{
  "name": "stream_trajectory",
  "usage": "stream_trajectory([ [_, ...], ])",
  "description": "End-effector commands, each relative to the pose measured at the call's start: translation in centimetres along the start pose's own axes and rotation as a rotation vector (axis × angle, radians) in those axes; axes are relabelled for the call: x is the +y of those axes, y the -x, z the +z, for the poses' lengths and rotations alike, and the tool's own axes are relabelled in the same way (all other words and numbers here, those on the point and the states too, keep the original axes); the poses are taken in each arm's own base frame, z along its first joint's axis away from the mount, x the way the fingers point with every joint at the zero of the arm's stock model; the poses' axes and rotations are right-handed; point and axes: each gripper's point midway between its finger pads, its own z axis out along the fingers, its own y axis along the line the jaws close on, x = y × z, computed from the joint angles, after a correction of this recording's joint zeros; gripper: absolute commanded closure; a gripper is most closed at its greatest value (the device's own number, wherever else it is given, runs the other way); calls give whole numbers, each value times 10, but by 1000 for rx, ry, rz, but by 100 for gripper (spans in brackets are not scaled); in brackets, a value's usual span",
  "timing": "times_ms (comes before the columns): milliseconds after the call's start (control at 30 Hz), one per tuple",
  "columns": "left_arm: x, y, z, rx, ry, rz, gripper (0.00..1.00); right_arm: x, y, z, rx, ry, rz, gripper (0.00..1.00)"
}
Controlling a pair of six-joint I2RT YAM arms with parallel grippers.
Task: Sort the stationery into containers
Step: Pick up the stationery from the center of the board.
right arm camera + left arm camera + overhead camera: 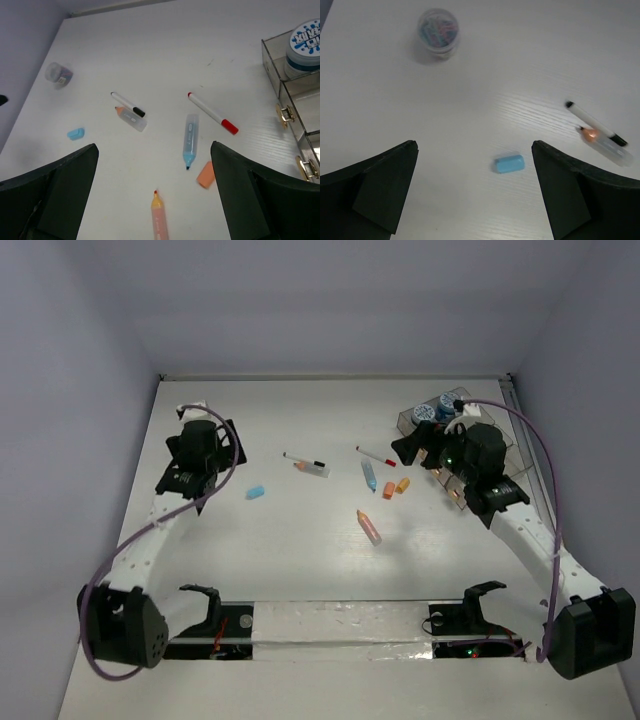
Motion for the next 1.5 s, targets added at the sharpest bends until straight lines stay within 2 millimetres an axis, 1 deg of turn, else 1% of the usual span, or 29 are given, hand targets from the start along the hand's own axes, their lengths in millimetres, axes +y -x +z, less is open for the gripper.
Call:
stream_trajectory([
  [0, 31, 11, 29, 12, 94, -93, 1, 14, 2, -5, -32, 82, -10, 0],
  [33, 37, 11, 41, 30, 118, -106, 1, 15, 1, -6, -31, 88, -3, 0],
  [100, 53, 15, 54, 29, 173, -129, 2, 19, 0, -7, -31, 110, 2, 0],
  [133, 53, 22, 59, 20, 185, -131, 3, 20, 0, -8, -36, 116, 7, 0],
  [167, 55, 15, 71, 44, 202, -120, 3, 22, 3, -9, -49, 124, 6, 0],
  [200, 56, 15, 77, 45, 216, -117, 3, 24, 3, -11, -51, 132, 7, 0],
  [233, 63, 16, 83, 41, 244, -113, 3, 25, 5, -13, -57, 137, 5, 0],
  [267, 64, 13, 96, 54, 254, -94, 4, 26, 5, -14, -59, 141, 4, 0],
  [300, 66, 11, 104, 61, 267, -83, 4, 27, 6, -15, -61, 145, 4, 0],
  [333, 68, 16, 110, 57, 268, -79, 4, 28, 6, -16, -65, 147, 4, 0],
  [367, 72, 6, 124, 86, 280, -67, 5, 29, 7, -17, -65, 151, 4, 0],
  [400, 73, 3, 130, 98, 282, -46, 6, 29, 6, -17, -64, 153, 4, 0],
  [467, 81, -2, 145, 123, 302, -31, 6, 31, 7, -18, -66, 159, 2, 0],
  [500, 82, -3, 149, 129, 307, -23, 7, 31, 6, -18, -62, 164, 2, 0],
  [567, 93, -6, 158, 144, 325, -17, 8, 33, 6, -18, -58, 171, 5, 0],
  [667, 92, -10, 167, 152, 310, 15, 10, 34, 6, -18, -60, 183, 5, 0],
  [733, 87, -13, 169, 161, 274, 29, 10, 34, 4, -17, -59, 186, 8, 0],
  [767, 84, -8, 173, 137, 254, 36, 11, 35, 4, -17, -57, 188, 9, 0],
  [867, 77, -6, 180, 138, 217, 46, 12, 35, 2, -15, -48, 194, 12, 0],
  [933, 77, -6, 184, 146, 217, 60, 13, 35, 1, -14, -44, 196, 13, 0],
  [1067, 79, -15, 198, 171, 217, 86, 13, 34, 0, -13, -39, 193, 13, 0],
  [1233, 80, -18, 206, 177, 219, 109, 14, 34, 0, -13, -39, 193, 11, 0],
  [1433, 83, -14, 213, 168, 242, 116, 21, 32, -4, -9, -26, 190, 15, 0],
  [1467, 83, -14, 214, 165, 241, 119, 24, 34, -6, -8, -19, 197, 13, 0],
])
